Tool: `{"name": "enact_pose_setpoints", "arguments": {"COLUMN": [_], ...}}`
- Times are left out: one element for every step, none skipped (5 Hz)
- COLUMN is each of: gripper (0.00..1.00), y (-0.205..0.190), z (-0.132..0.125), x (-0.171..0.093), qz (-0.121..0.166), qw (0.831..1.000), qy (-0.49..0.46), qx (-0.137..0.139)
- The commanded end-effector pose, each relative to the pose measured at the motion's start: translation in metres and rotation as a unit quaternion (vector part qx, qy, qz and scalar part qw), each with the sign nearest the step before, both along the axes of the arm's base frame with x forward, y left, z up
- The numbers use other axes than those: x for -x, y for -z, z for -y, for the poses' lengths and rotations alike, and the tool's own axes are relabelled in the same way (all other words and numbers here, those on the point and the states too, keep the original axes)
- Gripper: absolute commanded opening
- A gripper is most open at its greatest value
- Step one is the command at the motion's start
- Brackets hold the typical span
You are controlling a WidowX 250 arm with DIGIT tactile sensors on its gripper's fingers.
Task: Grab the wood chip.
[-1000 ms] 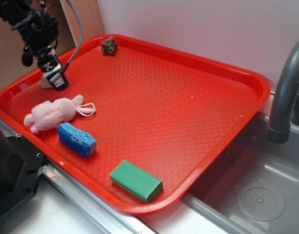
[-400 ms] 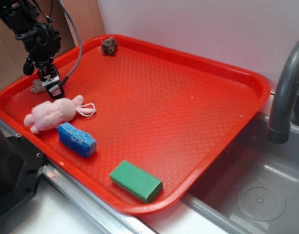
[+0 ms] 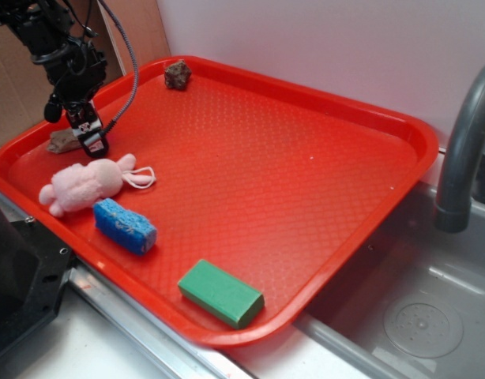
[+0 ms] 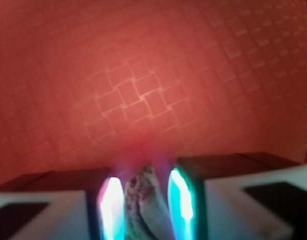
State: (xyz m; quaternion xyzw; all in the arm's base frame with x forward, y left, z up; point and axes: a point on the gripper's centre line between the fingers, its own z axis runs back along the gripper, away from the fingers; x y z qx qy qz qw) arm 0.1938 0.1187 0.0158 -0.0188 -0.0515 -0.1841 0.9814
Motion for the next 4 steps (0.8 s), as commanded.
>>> {"name": "enact_pose_setpoints", "arguments": {"gripper": [0.0, 0.0, 0.0, 0.0], "y": [-0.03, -0.079, -0.106, -0.127], "z": [0.006, 0.047, 0.07, 0.08], "x": [0.005, 0.0, -0.013, -0.027], "qz": [0.012, 0.025, -0.031, -0.07], "qw": [0.999, 0.985, 0.961, 0.919], "qy": [-0.019, -0.144, -0.263, -0.378], "qx": [-0.033, -0.089, -0.079, -0.083]}}
